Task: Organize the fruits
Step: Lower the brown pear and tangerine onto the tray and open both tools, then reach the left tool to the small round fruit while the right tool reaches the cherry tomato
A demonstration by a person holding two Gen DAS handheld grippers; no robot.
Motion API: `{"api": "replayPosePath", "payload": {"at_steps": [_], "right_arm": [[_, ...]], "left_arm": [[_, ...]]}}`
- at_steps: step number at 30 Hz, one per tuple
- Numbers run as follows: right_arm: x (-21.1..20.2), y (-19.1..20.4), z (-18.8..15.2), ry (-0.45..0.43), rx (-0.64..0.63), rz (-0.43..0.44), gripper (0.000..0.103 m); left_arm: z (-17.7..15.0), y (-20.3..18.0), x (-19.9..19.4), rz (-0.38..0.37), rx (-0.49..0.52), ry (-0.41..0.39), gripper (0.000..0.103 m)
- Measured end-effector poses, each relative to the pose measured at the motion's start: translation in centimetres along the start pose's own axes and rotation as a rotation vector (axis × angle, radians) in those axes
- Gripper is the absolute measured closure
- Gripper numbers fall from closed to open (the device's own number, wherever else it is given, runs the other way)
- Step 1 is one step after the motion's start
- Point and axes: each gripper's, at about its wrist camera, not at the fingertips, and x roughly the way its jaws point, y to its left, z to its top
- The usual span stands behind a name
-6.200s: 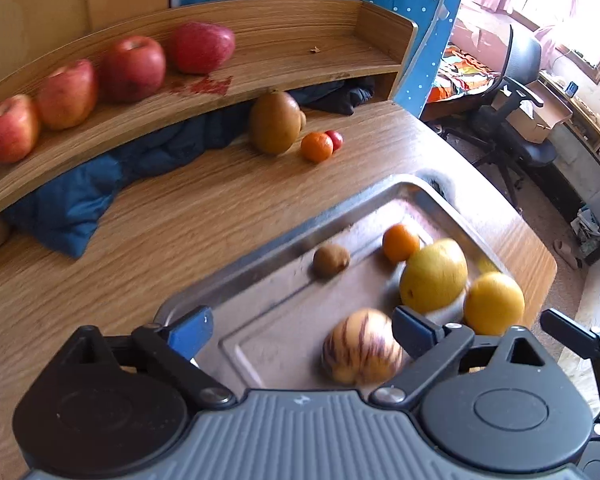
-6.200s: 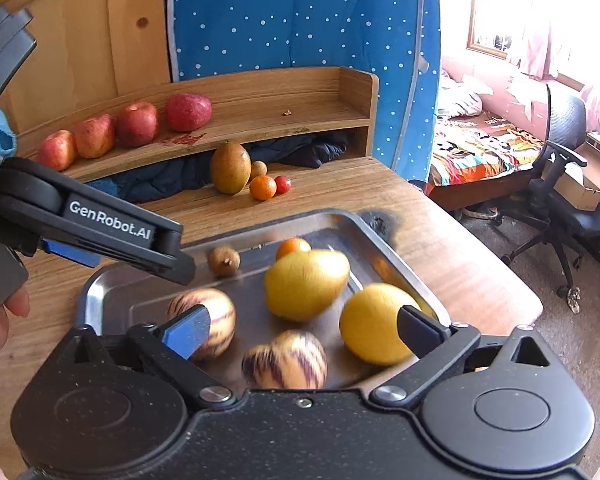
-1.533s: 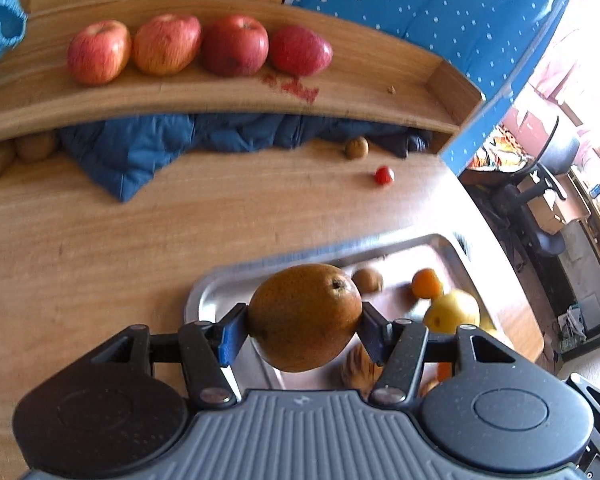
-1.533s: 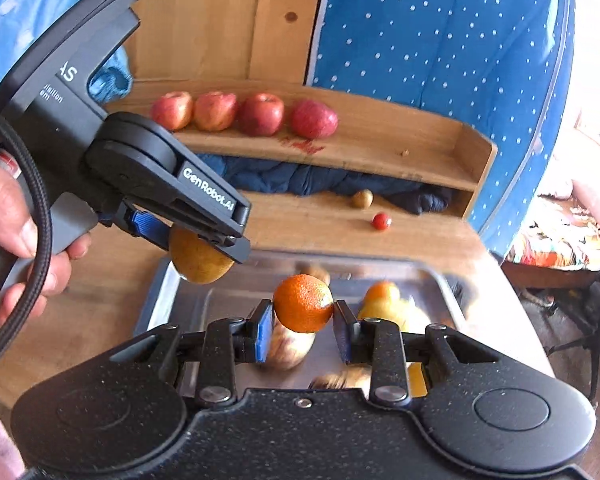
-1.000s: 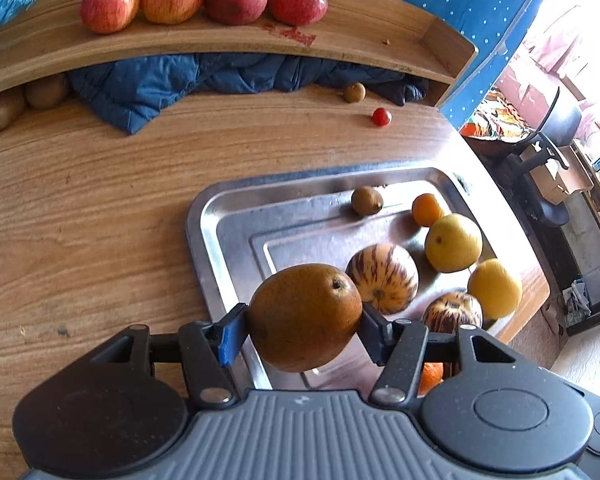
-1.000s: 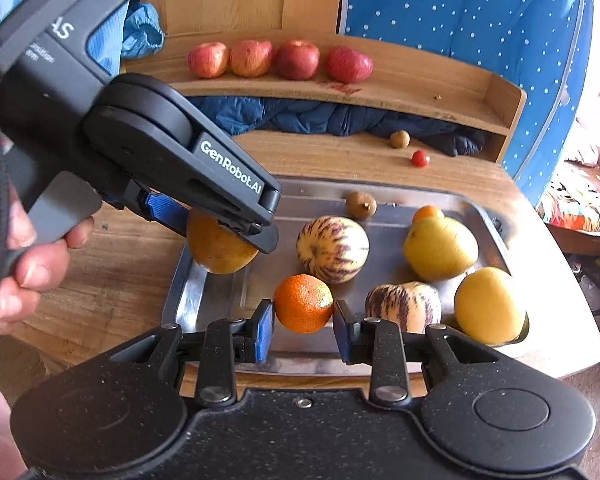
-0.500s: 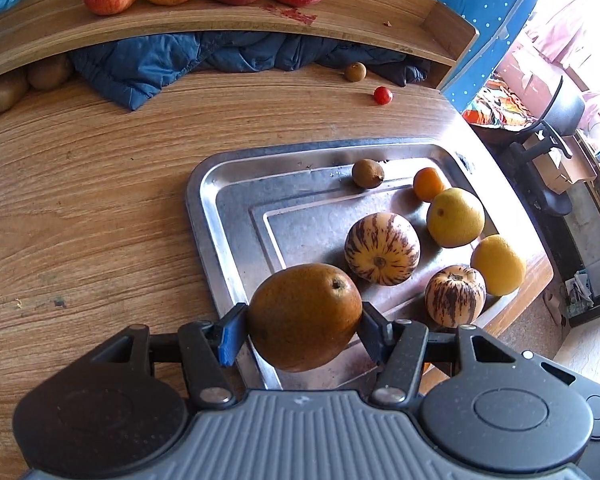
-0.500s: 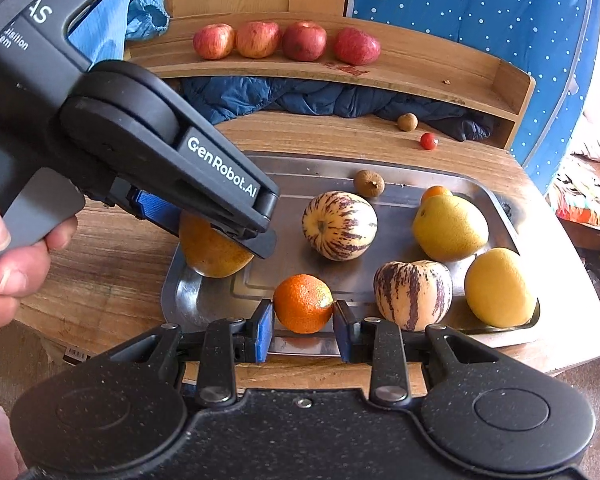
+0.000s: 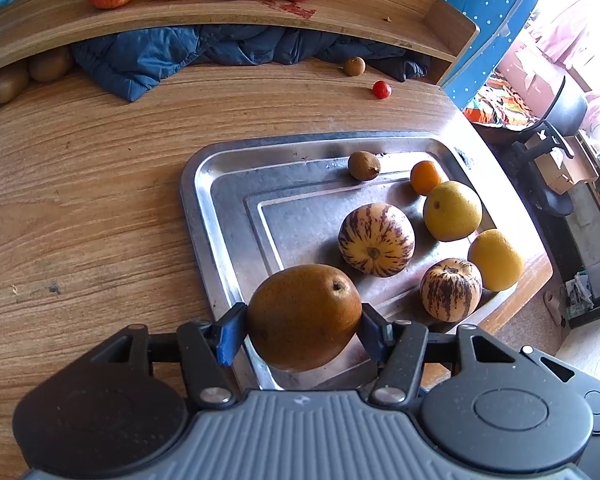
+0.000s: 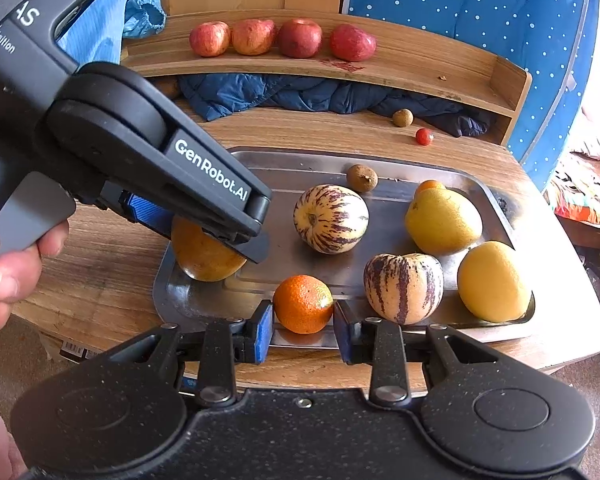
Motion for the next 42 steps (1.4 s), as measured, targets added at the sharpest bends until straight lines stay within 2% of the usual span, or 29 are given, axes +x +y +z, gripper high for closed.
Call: {"api": "replayPosePath", "payload": {"at_steps": [5,8,14,16,19,20,24,29,34,42], "right_arm": [[-0.3,-0.3,-0.2,-0.011,0.006,-0.002,0.065],[-0.6,-0.2,-0.3,-0.015,0.009,-0.003,0.057],[-1.4,-0.2,-0.2,-0.029,0.032,0.003,0.03],[-1.7,-0.3,-0.3,-0.029,0.043,0.011,0.02],[-2.0,-0.4,-0.4,-0.024,0.062,0.027,0.007],[-2.1,-0.4,-0.4,-0.022,0.067,0.033,0.006],[-2.3,-0.3,-0.5,-0.015,0.074,0.035,0.001],[-2.8,-0.3,-0.2,-0.019,0.083,0.033,0.001],[-3.6,-1.0,0.3,-0.051,0.094,0.012,0.001],[-3.8,-3.8,1.2,-0.11,0.148,-0.045,0.001]], "left_arm": [[0.0,0.0,-0.6,-0.005,-0.004,-0.032,0.033],[0.0,0.0,-1.0,-0.006,-0.011,-0.043,0.03],[-0.1,0.6,-2.5,0.024,-0.001,-0.069,0.015],[-0.3,1.1,-2.9,0.045,0.004,-0.067,0.006],[-0.6,2.0,-3.4,0.087,-0.004,-0.059,0.001],[-0.7,2.3,-3.5,0.097,-0.01,-0.054,0.001],[-1.0,3.3,-3.8,0.15,-0.032,-0.031,0.001],[-1.3,3.9,-4.1,0.255,-0.028,0.001,0.001],[-0.7,3.9,-4.7,0.26,-0.047,0.008,0.001],[2.8,2.3,-4.7,0.27,0.0,-0.05,0.001]]}}
